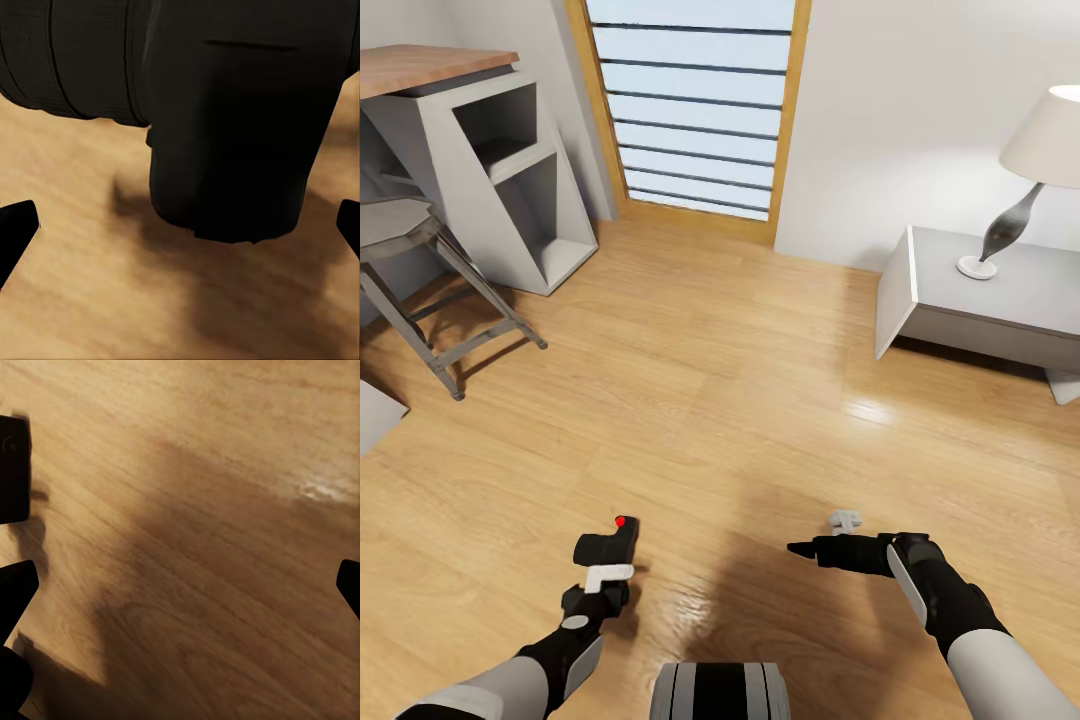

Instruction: Attach the digital camera to the camera tripod in the bedroom.

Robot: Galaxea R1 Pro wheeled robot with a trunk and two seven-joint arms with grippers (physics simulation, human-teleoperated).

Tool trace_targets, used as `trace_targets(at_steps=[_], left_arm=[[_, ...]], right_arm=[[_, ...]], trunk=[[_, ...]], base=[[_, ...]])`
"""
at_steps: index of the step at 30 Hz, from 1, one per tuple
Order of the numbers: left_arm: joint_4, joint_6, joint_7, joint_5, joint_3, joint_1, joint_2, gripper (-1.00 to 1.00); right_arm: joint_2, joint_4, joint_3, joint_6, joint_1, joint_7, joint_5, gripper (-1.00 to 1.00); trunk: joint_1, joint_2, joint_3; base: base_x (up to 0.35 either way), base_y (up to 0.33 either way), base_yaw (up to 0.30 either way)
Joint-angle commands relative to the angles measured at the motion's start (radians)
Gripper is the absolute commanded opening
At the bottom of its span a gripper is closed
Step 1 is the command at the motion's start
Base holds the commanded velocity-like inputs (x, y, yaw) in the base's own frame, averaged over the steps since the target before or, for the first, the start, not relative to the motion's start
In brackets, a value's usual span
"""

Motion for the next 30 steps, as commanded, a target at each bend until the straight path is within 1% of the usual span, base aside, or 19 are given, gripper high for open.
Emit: trace_targets(at_steps=[1,6,18,19,20,25,27,30], left_arm=[[0.005,-0.014,0.003,0.010,-0.009,-0.001,0.000,1.00],[0.017,-0.042,0.003,0.009,-0.009,-0.001,0.000,1.00],[0.026,-0.059,0.003,0.007,-0.009,-0.001,-0.001,1.00],[0.027,-0.060,0.003,0.001,-0.009,-0.001,-0.002,1.00],[0.028,-0.060,0.003,-0.031,-0.009,-0.001,-0.001,1.00],[0.037,-0.061,0.003,-0.088,-0.008,-0.001,-0.001,1.00],[0.039,-0.061,0.003,-0.105,-0.008,-0.001,-0.001,1.00],[0.042,-0.061,0.003,-0.119,-0.008,-0.001,-0.002,1.00]], right_arm=[[0.000,-0.001,-0.002,0.008,0.000,0.001,-0.006,1.00],[0.000,-0.001,-0.002,0.008,0.000,0.001,-0.006,1.00],[0.000,-0.001,-0.002,0.008,0.000,0.001,-0.006,1.00],[0.000,-0.001,-0.002,0.008,0.000,0.001,-0.006,1.00],[0.000,-0.001,-0.002,0.008,0.000,0.001,-0.006,1.00],[0.000,-0.001,-0.002,0.008,0.000,0.001,-0.007,1.00],[0.000,-0.001,-0.002,0.008,0.000,0.001,-0.006,1.00],[0.000,-0.001,-0.002,0.008,0.000,0.001,-0.006,1.00]], trunk=[[0.000,0.000,-0.001],[0.000,0.000,-0.001],[0.000,0.000,-0.001],[0.000,0.000,-0.001],[0.000,0.000,-0.001],[0.000,0.000,-0.001],[0.000,0.000,-0.001],[0.000,0.000,-0.001]], base=[[0.000,0.000,0.000],[0.000,0.000,0.000],[0.000,0.000,0.000],[0.000,0.000,0.000],[0.000,0.000,0.000],[0.000,0.000,0.000],[0.000,0.000,0.000],[0.000,0.000,0.000]])
